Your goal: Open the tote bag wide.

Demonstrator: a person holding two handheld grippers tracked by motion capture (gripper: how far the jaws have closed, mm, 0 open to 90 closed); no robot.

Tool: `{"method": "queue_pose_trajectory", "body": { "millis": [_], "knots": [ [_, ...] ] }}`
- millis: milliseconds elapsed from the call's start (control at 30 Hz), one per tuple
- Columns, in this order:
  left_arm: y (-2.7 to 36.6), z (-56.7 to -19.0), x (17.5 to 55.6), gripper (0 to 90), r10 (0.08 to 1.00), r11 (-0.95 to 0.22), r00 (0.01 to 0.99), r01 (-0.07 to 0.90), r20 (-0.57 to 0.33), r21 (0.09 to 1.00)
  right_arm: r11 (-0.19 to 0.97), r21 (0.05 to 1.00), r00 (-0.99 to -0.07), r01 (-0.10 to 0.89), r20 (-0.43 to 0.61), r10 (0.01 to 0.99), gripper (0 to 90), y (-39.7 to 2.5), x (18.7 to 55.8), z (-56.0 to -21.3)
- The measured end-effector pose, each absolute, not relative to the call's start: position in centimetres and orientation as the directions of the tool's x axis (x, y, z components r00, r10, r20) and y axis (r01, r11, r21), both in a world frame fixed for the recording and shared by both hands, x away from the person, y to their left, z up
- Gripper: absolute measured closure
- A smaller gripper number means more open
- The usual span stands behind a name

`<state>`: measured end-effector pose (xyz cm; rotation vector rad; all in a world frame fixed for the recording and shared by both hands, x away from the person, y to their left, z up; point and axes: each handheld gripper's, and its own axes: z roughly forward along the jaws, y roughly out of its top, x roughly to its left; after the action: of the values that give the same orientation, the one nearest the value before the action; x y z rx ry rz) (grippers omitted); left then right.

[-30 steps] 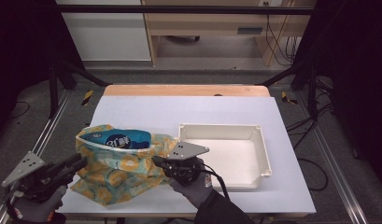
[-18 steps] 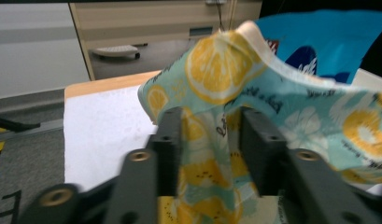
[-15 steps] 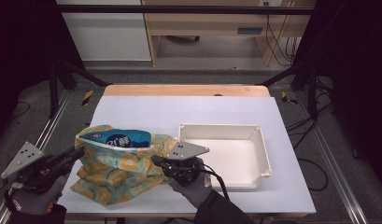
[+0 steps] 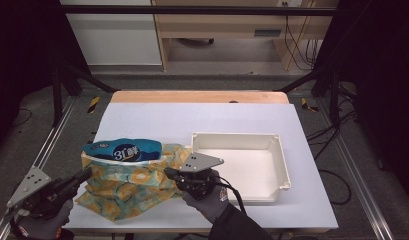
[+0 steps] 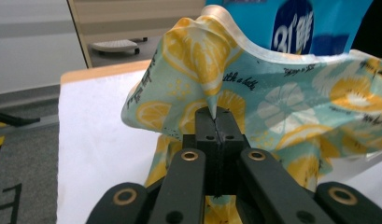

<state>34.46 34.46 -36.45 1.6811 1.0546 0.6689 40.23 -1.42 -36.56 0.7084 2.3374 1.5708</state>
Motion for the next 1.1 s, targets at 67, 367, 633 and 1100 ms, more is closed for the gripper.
{"method": "queue_pose_trajectory", "body": {
  "millis": [67,367,633,1100],
  "knots": [
    [34.5,-37.2,34.6,89.8,0.883,-0.122,0.466,0.349,-0.060,0.929,0.314,0.914,-0.857,0.258,0.067,0.511,90.0,-1.3,40.2,-36.6],
    [34.1,-39.5,34.8,89.7,0.882,-0.161,0.469,0.394,-0.047,0.905,0.343,0.892,-0.848,0.294,0.078,0.524,89.9,-1.0,40.4,-37.9],
    [33.8,-40.9,34.8,89.6,0.881,-0.187,0.472,0.419,-0.037,0.889,0.370,0.872,-0.841,0.320,0.082,0.534,90.0,-0.4,40.3,-39.3],
    [33.3,-42.5,35.0,89.0,0.874,-0.254,0.486,0.450,0.004,0.856,0.417,0.834,-0.831,0.361,0.084,0.550,89.0,0.5,40.1,-42.0]
  ]
}}
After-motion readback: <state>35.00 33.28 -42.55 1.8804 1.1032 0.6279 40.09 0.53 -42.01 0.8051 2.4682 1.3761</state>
